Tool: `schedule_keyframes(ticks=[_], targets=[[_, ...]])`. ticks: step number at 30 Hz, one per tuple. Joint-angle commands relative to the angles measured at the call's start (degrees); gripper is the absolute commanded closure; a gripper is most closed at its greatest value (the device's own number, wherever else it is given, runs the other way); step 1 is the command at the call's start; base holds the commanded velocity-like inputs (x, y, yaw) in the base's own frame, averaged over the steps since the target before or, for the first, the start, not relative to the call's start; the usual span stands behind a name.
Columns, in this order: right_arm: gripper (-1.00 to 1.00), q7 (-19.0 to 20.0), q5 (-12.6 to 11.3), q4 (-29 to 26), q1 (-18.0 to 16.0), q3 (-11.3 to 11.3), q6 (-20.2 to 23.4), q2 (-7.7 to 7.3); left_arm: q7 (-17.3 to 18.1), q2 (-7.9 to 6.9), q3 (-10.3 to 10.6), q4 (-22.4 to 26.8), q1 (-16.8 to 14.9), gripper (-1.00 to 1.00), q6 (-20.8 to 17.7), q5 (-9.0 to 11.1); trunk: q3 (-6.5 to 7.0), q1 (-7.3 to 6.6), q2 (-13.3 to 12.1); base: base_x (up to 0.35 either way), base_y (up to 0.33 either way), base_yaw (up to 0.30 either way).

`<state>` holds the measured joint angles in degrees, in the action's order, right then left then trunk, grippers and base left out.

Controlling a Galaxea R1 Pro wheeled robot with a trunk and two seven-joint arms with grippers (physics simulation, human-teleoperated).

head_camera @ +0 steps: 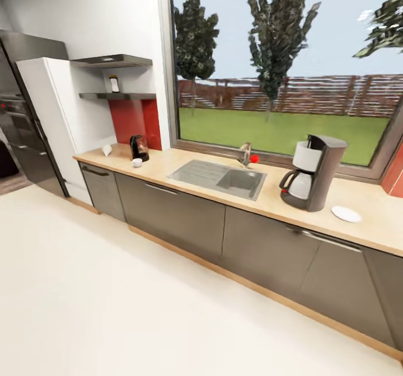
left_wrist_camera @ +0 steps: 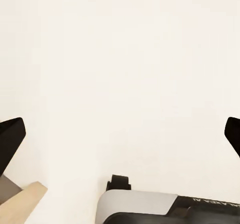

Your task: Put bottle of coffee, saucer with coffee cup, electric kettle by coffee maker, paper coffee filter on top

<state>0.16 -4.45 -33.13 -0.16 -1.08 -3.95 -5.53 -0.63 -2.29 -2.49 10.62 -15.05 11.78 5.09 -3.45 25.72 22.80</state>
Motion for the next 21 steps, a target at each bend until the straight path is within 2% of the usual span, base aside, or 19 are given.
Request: schedule_keyframes(ticks=[1, 12, 21], targets=[[-1.00, 0.0, -0.5, 0.0, 0.0, 0.0, -0.2, -0.01, 0.0, 0.01, 0.0, -0.1, -0.1, -1.00, 0.2, 0.5, -0.12, 0.07, 0.1, 0.338, 0.000, 0.275], [-1.00, 0.0, -0.5, 0.0, 0.0, 0.0, -0.2, -0.01, 0.0, -0.01, 0.0, -0.1, -0.1, -1.00, 0.3, 0.5, -0.12, 0.07, 0.1, 0.338, 0.000, 0.275], [-1.00, 0.0, -0.5, 0.0, 0.0, 0.0, -0.2, -0.01, -0.1, -0.73, 0.0, -0.1, -0.1, -1.00, 0.3, 0.6, -0.12, 0.07, 0.1, 0.338, 0.000, 0.275]])
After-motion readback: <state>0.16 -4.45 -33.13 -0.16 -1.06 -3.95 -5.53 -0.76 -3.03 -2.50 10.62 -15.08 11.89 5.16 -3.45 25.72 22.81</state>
